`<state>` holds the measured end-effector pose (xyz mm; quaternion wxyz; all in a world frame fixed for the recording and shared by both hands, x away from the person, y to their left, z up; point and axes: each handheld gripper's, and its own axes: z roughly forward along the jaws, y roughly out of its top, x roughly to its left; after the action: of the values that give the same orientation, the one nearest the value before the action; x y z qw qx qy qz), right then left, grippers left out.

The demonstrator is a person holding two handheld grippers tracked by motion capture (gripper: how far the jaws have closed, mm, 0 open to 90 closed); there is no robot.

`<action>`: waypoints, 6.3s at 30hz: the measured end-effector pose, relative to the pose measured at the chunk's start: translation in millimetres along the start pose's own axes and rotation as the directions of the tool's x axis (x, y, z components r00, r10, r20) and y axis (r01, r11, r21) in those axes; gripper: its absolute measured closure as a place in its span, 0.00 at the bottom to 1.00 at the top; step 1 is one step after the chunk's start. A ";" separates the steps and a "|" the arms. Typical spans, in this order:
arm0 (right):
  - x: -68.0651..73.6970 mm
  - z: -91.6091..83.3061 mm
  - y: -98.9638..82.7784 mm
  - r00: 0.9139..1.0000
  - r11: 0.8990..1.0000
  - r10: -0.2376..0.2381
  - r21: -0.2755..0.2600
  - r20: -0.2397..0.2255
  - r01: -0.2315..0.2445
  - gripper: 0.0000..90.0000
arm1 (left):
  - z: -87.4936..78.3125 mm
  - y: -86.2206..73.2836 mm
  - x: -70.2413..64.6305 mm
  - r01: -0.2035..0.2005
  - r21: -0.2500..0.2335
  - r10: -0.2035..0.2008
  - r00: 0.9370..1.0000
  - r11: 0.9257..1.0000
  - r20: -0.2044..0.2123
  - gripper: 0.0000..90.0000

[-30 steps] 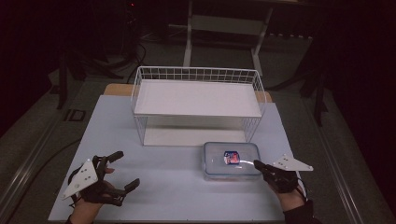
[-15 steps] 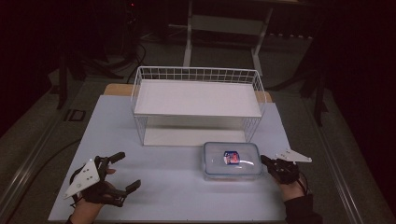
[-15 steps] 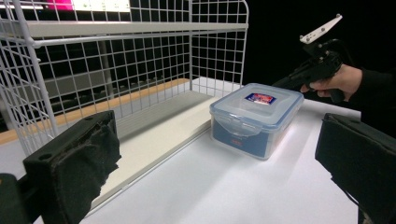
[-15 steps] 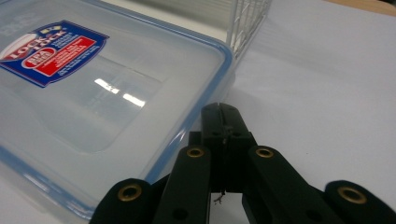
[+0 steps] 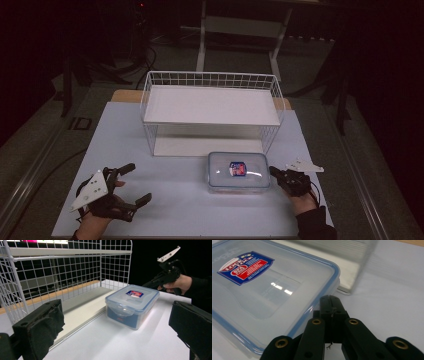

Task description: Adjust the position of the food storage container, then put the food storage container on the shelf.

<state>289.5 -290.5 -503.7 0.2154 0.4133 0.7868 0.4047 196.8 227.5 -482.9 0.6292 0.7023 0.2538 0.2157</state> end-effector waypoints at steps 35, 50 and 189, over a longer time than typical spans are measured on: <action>51.8 36.7 30.6 0.988 0.996 -0.091 -0.017 -0.125 0.090 1.00 | 1.6 -1.1 -1.4 -0.012 0.009 0.011 1.000 1.000 0.021 0.00; 54.0 -7.3 39.3 0.981 0.982 -0.041 -0.189 -0.190 0.004 0.30 | 21.7 11.9 -10.5 0.067 0.116 -0.079 0.991 0.991 0.104 0.00; 23.4 17.6 32.1 0.810 0.963 0.265 0.110 -0.523 -0.244 0.61 | 113.3 0.6 33.0 0.442 0.473 -0.546 0.831 0.763 0.104 0.65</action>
<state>303.3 -252.5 -487.8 -0.0757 0.3901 0.7603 0.5138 293.0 160.4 -495.8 0.5187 0.7507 0.3954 -0.1052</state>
